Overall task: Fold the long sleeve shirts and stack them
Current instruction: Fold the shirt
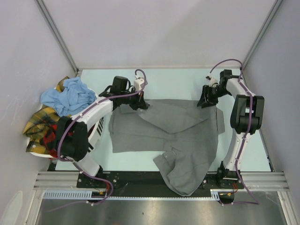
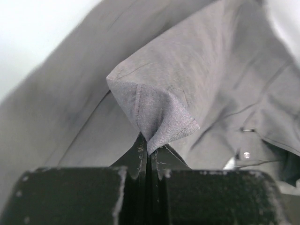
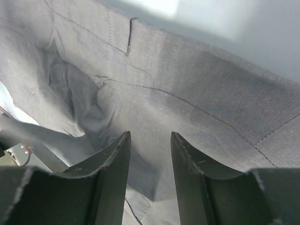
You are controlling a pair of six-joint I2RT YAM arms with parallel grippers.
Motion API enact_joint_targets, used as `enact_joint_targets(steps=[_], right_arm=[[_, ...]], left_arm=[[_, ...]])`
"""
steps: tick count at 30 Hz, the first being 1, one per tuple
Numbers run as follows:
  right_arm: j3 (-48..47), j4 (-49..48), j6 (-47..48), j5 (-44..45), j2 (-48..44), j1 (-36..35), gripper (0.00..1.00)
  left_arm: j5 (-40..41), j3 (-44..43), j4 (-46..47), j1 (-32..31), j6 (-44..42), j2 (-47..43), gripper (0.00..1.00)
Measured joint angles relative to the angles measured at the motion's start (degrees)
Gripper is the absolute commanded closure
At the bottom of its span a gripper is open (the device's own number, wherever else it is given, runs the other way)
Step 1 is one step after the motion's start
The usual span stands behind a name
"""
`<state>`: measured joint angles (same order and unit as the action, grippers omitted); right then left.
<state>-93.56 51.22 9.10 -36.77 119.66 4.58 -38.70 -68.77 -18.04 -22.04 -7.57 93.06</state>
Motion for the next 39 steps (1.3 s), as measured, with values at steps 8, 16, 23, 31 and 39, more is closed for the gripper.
enact_joint_targets(steps=[8,16,23,31,39], right_arm=[[-0.7,3.2,1.3,0.0,0.0,-0.1,0.53],[-0.7,4.9,2.8,1.1,0.0,-0.1,0.58],[-0.7,5.7,3.6,2.4,0.0,0.3,0.59],[-3.1,7.7,5.9,4.0,0.0,0.9,0.52],[-12.9,9.4,11.5,10.3,0.6,2.0,0.42]], left_arm=[[2.7,6.1,4.6,7.5,4.8,4.9,1.0],[0.3,7.9,9.8,10.6,4.9,5.1,1.0],[3.0,8.3,10.1,10.7,3.3,5.6,0.74],[10.3,5.8,1.8,14.9,-3.1,6.6,0.16],[15.7,-11.1,-13.6,14.5,-18.7,9.1,0.06]])
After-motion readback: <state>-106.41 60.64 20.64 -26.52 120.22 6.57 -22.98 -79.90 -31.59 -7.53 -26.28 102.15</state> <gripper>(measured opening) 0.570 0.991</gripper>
